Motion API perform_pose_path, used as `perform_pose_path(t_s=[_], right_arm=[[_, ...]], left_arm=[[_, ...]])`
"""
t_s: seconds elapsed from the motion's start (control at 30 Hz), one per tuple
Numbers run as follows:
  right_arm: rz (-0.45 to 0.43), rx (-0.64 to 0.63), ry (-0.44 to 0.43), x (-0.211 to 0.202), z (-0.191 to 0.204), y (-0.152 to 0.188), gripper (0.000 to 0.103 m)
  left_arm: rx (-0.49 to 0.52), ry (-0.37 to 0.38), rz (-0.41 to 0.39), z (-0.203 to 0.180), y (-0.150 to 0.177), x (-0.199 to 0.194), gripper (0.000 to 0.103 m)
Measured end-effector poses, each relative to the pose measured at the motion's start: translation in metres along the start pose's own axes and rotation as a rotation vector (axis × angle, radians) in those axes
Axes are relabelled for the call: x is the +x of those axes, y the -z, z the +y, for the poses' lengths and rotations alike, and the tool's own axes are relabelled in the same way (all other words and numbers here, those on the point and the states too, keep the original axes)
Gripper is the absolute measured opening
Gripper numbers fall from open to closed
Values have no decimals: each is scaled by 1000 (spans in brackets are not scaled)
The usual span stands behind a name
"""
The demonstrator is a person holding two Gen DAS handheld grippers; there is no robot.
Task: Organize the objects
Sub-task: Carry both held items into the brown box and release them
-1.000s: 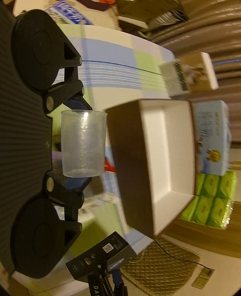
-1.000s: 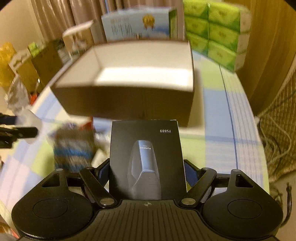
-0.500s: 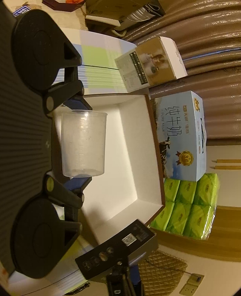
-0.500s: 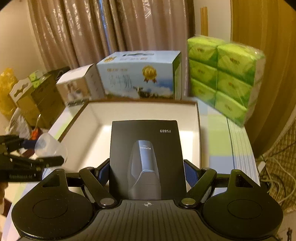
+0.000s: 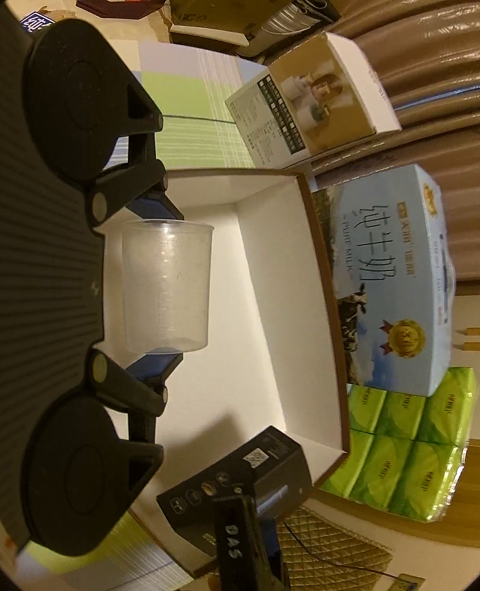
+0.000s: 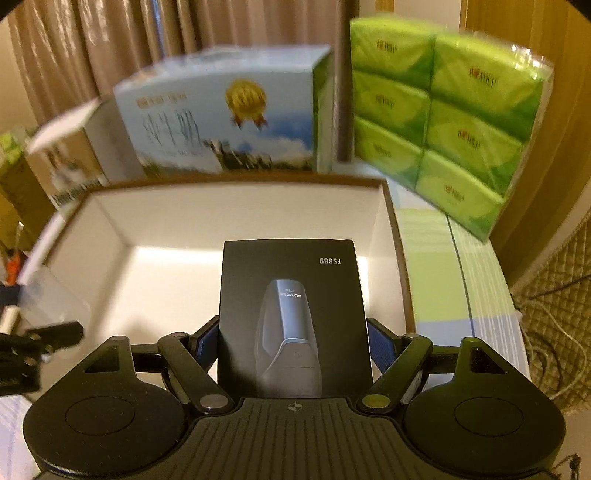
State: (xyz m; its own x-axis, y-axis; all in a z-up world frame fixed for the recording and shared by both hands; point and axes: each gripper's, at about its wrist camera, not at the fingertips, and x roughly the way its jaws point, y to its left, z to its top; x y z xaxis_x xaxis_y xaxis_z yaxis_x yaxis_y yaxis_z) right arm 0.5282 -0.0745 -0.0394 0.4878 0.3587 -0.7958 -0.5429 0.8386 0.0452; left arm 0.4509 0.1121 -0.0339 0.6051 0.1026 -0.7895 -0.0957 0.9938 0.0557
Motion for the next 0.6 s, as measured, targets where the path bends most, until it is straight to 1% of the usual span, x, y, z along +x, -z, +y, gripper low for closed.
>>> perform_pose_path(t_s=[0.13,0.2,0.37,0.43,0.5,0.6], right_arm=[[44,-16,34,20,0,9,76],[35,-58,60,22,4,11,76],[40,-105,69,28,5,9,77],[24,-117,83,28,5,9,77],[30,-123,71,27,3,9,77],[28,-96,39,23,-2,7,77]], left_arm=[[12,8,23,-4,2,12,69],[16,10,30,-5,2,16,69],[22,9,51,-6,4,25,69],[24,5,53,-6,4,27,69],[28,3,57,-5,4,30,69],[36,-2,58,-6,5,32,69]])
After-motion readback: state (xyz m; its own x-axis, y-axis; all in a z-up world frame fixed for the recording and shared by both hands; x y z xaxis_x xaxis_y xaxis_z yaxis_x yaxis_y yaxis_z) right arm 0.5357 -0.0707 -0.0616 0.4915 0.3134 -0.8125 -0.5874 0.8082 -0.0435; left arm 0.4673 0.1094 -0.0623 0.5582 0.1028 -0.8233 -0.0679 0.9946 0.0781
